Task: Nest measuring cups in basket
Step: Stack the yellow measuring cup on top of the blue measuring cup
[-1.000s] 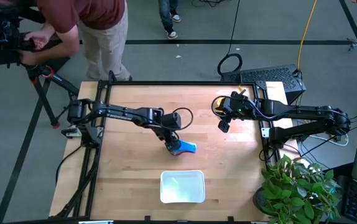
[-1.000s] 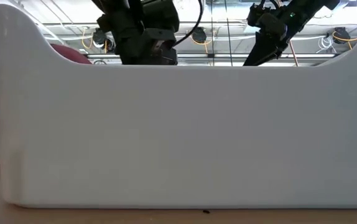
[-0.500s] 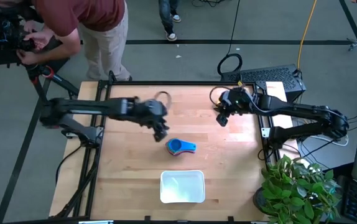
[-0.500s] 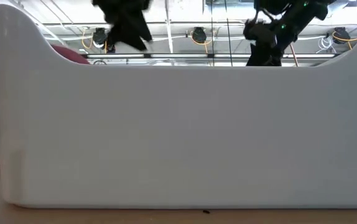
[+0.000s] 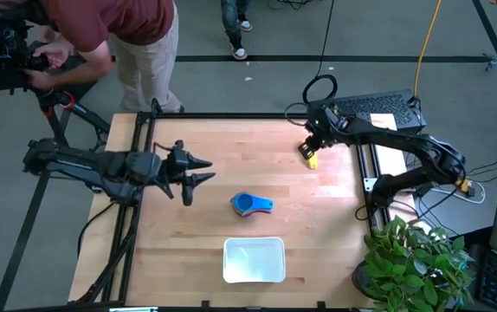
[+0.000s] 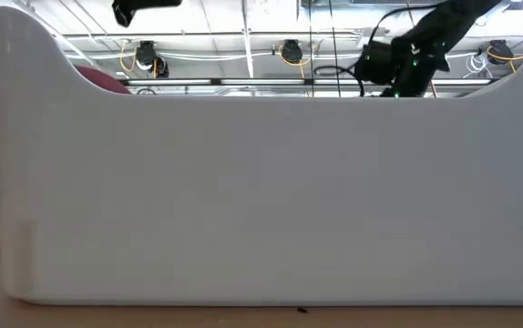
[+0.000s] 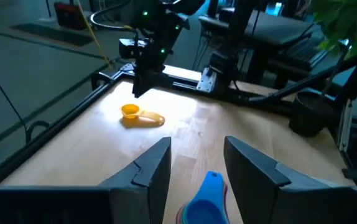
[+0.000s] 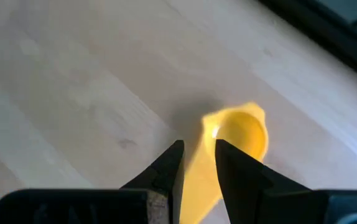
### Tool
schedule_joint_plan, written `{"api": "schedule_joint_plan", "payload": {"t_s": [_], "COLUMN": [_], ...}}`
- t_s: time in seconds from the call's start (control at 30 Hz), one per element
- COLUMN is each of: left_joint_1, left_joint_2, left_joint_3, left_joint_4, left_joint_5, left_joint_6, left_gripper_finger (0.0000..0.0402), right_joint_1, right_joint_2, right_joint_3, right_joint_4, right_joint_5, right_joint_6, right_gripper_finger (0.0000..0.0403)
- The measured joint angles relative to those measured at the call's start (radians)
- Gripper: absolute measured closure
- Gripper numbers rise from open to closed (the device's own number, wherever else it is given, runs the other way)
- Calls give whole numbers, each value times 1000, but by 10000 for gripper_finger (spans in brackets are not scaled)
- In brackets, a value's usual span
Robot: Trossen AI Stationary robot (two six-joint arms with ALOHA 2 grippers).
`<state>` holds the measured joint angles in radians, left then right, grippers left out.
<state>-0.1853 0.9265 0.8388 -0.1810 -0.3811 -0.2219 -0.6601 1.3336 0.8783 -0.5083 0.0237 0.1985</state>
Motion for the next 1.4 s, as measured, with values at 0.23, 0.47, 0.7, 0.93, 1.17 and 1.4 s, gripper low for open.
{"api": "schedule_joint_plan", "payload": {"t_s": [0.23, 0.47, 0.7, 0.93, 1.17, 1.4], "left_joint_1": [0, 0, 0, 1, 1, 1], "left_joint_2": [-125, -158, -154, -155, -154, -154], "left_joint_3": [-223, -286, -295, -295, -295, -295], "left_joint_4": [266, 307, 306, 305, 305, 305], "left_joint_5": [-2, -1, -1, 0, 0, 0], "left_joint_6": [-1, -16, -19, -19, -18, -20], "left_gripper_finger": [252, 252, 252, 252, 252, 252], "right_joint_1": [-120, -181, -212, -223, -222, -219], "right_joint_2": [76, 143, 185, 184, 184, 177], "right_joint_3": [0, -19, -81, -110, -128, -132], "right_joint_4": [6, 21, 145, 178, 190, 198], "right_joint_5": [-29, -29, -127, -157, -159, -233], "right_joint_6": [2, -2, 0, 1, -33, -53], "right_gripper_finger": [318, 318, 318, 320, 380, 400]}}
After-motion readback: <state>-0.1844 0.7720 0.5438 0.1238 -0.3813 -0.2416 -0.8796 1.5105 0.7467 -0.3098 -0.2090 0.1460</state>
